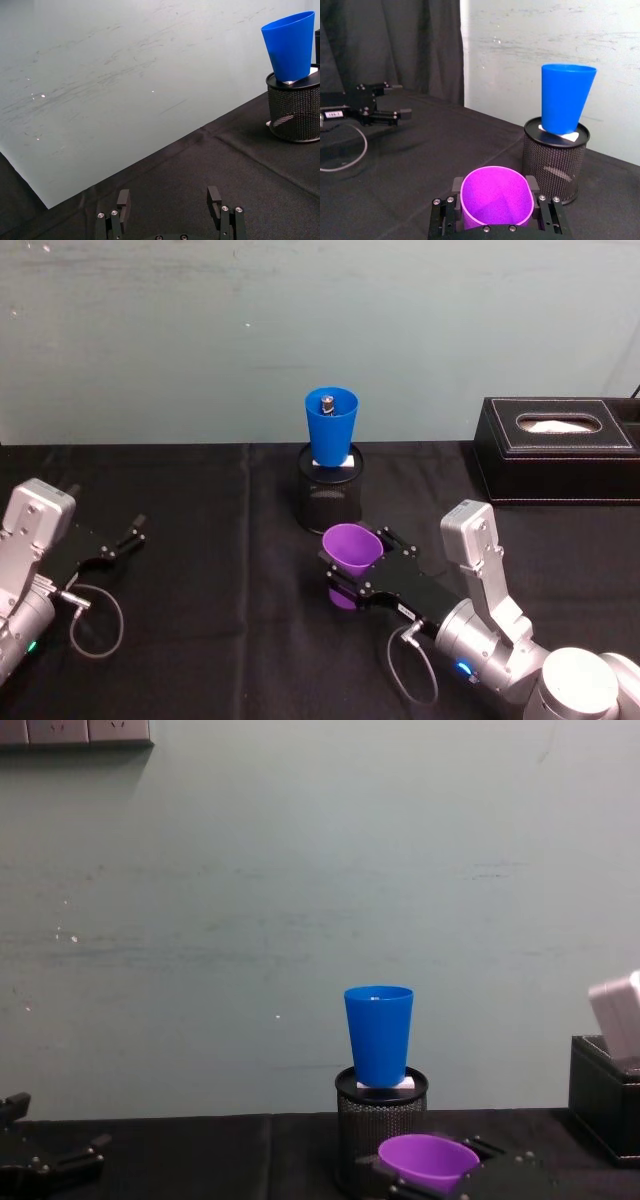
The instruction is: Pick up one cup with a gripper and tap it against the other cup.
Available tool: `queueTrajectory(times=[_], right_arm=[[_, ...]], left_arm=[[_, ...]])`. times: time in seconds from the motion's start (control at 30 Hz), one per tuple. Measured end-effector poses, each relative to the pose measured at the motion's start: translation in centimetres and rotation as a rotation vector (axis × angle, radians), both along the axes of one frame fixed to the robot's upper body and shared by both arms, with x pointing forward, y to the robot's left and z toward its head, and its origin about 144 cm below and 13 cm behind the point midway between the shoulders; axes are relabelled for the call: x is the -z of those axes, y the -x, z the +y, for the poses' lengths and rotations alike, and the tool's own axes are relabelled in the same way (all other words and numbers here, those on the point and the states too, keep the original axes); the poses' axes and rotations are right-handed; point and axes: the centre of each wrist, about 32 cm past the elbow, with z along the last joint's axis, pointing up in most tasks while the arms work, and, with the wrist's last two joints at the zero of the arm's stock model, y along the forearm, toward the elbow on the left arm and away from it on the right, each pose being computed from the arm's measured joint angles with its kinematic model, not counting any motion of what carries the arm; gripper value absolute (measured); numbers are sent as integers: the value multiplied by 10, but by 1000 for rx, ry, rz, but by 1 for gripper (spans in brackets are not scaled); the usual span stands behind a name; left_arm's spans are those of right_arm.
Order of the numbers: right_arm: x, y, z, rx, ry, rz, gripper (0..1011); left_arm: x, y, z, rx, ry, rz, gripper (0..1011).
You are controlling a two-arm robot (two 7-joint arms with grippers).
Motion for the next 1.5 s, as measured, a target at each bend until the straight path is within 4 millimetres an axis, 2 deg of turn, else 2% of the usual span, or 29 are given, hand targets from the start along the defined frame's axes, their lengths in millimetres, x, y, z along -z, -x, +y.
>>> queueTrajectory(times=[0.37, 1.13, 1.33, 1.5], right_arm=[[9, 3, 1, 22, 23, -6, 752], [12, 4, 1, 23, 41, 0, 762], [12, 4, 1, 22, 40, -1, 927], [11, 4, 1, 21, 40, -1, 1003]], left_arm=[[0, 0, 0, 0, 0, 0, 1000], [0, 0, 0, 0, 0, 0, 1000], [0, 0, 0, 0, 0, 0, 1000], [0, 0, 0, 0, 0, 0, 1000]])
